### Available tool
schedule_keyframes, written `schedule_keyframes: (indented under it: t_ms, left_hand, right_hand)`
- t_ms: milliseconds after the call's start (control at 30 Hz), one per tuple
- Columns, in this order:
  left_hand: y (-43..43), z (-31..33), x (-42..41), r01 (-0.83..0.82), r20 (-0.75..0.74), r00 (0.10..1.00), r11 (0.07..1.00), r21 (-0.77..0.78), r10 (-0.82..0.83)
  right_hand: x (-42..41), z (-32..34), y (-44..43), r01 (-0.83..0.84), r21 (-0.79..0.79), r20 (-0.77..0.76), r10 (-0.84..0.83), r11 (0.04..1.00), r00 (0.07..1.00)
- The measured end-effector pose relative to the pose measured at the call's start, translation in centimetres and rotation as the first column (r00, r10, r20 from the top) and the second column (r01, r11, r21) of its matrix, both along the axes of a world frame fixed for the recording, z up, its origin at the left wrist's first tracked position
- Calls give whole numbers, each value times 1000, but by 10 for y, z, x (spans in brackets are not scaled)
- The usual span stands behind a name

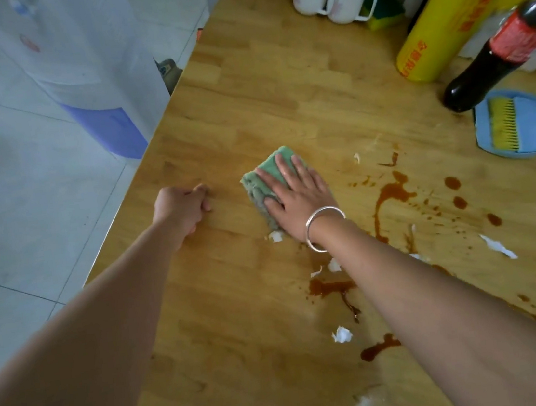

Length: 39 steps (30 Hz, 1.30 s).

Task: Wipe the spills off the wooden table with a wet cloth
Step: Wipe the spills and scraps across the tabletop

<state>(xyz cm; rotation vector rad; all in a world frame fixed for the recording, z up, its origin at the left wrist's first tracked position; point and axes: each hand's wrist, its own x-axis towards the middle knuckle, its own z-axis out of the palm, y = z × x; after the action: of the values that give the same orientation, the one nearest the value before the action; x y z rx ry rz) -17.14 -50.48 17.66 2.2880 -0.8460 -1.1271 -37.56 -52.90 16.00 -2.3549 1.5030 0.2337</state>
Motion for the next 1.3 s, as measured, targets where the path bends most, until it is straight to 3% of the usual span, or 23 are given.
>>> schedule_keyframes:
  t_ms: [300, 533, 733, 1067, 1300]
  left_hand:
    - [0, 1, 3, 21, -52, 998, 1000, -3, -21]
    - [-3, 1, 5, 24, -91, 996, 1000, 16, -22]
    - [0, 0, 6, -38, -153, 988, 999, -28, 33]
    - [32, 5, 27, 23, -144, 989, 1000, -3, -23]
    - [28, 6, 24, 89, -107, 990, 996, -10, -90]
  right_hand:
    - [-29, 4, -38, 335, 62, -89, -329, 940, 940]
    - [24, 13, -46, 258, 120, -64, -252, 959, 966]
    - [92, 7, 11, 270, 139, 32, -276, 953, 960]
    - [106, -1, 67, 112, -168, -65, -124, 979, 990]
    - [110, -3, 82, 231, 7, 26, -231, 973, 973]
